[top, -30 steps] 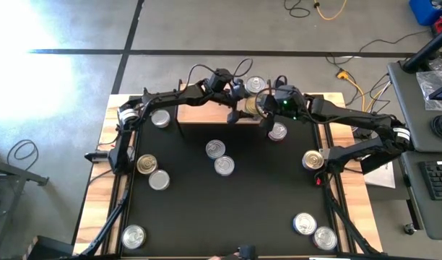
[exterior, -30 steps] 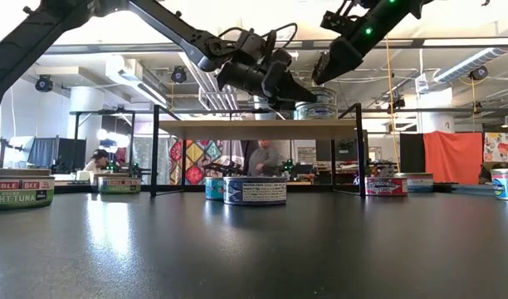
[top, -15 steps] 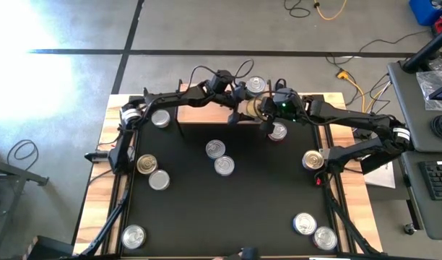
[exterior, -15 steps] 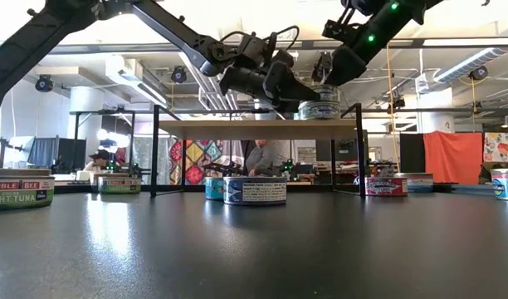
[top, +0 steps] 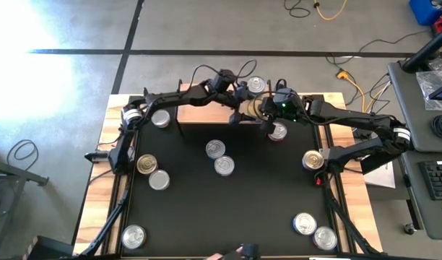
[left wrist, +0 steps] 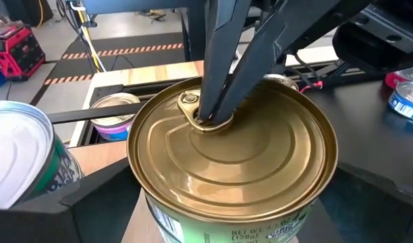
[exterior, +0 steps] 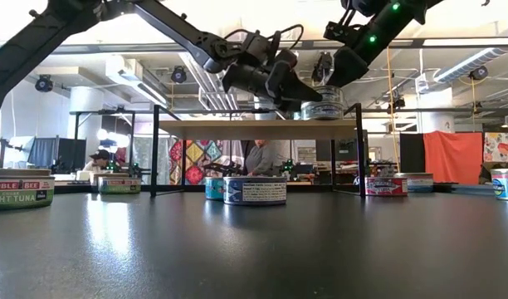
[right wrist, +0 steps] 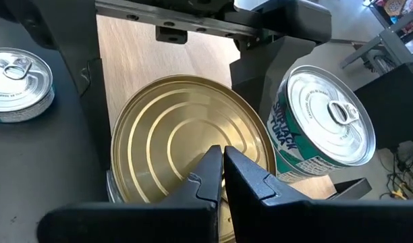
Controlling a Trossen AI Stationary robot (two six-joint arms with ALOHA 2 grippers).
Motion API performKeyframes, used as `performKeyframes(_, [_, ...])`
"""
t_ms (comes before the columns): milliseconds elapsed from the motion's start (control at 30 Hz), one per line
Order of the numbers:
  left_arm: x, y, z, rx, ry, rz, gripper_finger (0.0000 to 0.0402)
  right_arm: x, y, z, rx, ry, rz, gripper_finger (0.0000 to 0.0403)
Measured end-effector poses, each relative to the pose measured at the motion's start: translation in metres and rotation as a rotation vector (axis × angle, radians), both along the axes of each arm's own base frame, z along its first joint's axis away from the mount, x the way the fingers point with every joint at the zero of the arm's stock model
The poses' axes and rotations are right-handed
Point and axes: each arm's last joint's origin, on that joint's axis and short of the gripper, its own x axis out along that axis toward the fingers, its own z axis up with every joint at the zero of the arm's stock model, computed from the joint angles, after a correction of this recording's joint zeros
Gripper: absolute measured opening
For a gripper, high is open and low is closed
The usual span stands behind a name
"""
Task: Stack canned seafood by type on shelf
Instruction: Stack the green tuna can on top of the green tuna can on the shelf
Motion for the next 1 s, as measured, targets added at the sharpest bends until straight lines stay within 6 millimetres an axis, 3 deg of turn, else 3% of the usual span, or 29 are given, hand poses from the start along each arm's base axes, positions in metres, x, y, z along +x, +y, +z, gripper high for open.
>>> performKeyframes(400, [-0.003, 0.0, 0.023, 0.035, 0.093, -0.029, 0.0399, 0.0, 0.0, 0.0, 0.018, -0.014, -0.011, 0.0012])
performKeyframes(733, [0.009, 0.0, 0.001, 0.021, 0.074, -0.037, 0.0399, -0.001, 0.001, 0.001, 0.025, -0.005, -0.019, 0.0012])
performKeyframes(1000, [0.009, 0.001, -0.001, 0.016, 0.079, -0.03, 0.0399, -0.003, 0.001, 0.004, 0.013, -0.012, -0.013, 0.0012])
